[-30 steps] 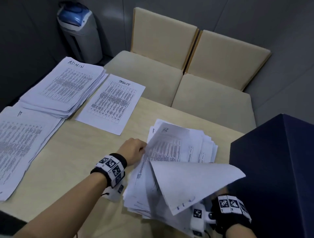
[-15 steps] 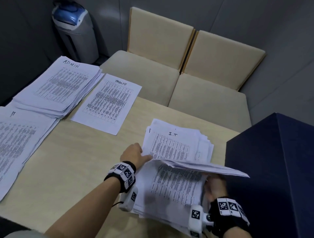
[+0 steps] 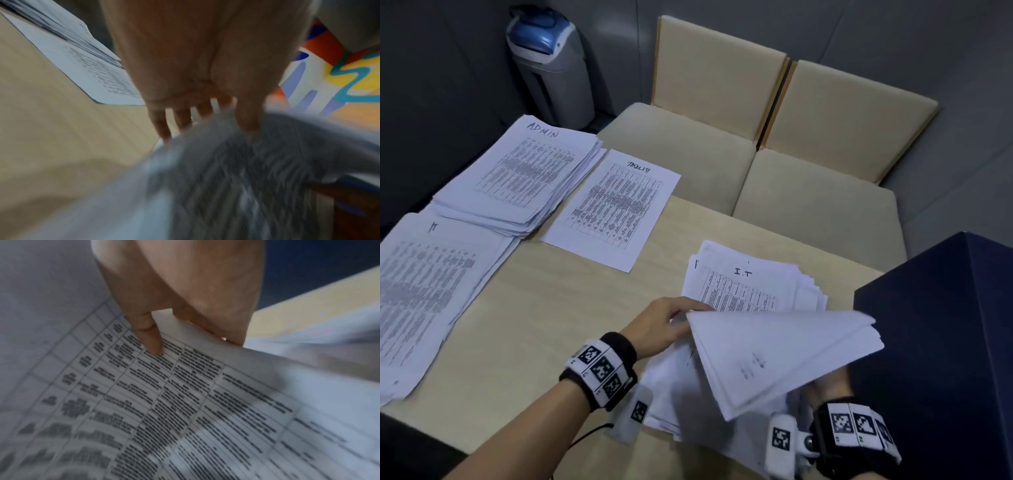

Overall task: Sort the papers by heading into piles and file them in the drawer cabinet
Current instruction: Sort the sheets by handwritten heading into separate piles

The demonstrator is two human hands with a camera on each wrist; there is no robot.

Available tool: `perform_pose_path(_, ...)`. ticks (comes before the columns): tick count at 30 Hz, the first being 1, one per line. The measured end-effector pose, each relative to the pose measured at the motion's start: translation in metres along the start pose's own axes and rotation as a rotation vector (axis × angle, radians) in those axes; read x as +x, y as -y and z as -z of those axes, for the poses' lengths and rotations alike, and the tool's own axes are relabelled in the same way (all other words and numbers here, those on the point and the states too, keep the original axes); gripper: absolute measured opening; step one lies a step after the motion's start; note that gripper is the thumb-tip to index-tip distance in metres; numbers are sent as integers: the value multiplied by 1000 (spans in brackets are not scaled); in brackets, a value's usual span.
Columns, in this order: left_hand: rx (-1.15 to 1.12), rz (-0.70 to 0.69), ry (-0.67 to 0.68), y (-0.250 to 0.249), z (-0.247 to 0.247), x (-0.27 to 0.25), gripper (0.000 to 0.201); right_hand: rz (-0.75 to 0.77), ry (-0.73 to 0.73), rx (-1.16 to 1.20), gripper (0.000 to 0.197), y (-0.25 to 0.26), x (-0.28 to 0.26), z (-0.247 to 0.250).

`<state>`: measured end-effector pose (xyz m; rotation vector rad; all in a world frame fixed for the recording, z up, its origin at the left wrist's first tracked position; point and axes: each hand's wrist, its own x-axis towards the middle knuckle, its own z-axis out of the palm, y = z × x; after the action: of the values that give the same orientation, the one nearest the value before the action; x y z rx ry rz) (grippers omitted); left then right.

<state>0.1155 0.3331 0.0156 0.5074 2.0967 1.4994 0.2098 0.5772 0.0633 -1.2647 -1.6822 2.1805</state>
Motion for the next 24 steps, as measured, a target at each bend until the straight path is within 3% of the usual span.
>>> perform_pose_path(2, -173, -44, -240, -16, -4, 4, 29, 226, 42, -82, 6, 7, 0, -13)
perform_pose_path(4, -317, -121, -426, -41, -3, 8, 12, 405, 81, -89, 20, 18, -10, -27)
perform_pose_path(6, -440, -152, -515, -68, -2, 10, 21, 561, 107, -33, 28, 26, -23, -35)
perform_pose_path(8, -471, -212, -551, -84, 0, 13, 14, 643, 40, -12, 17, 27, -28, -42)
perform_pose_path(10, -428, -195, -552, -72, -2, 19, 20, 641, 27, -50, 17, 14, -20, -47)
perform_pose_path(14, -309, 104, -534, -29, -2, 14, 53, 531, 52, -346, 13, -23, -5, -54)
perform_pose_path(17, -248, 143, -580, -20, 13, -3, 25, 543, 51, -348, 13, -30, -8, -70)
perform_pose_path(21, -236, 117, -730, -2, 63, -41, 56, 514, 213, -310, 25, -40, -22, -100)
perform_pose_path(24, -242, 192, -846, 20, 105, -81, 44, 346, 352, -351, 38, -64, -31, -121)
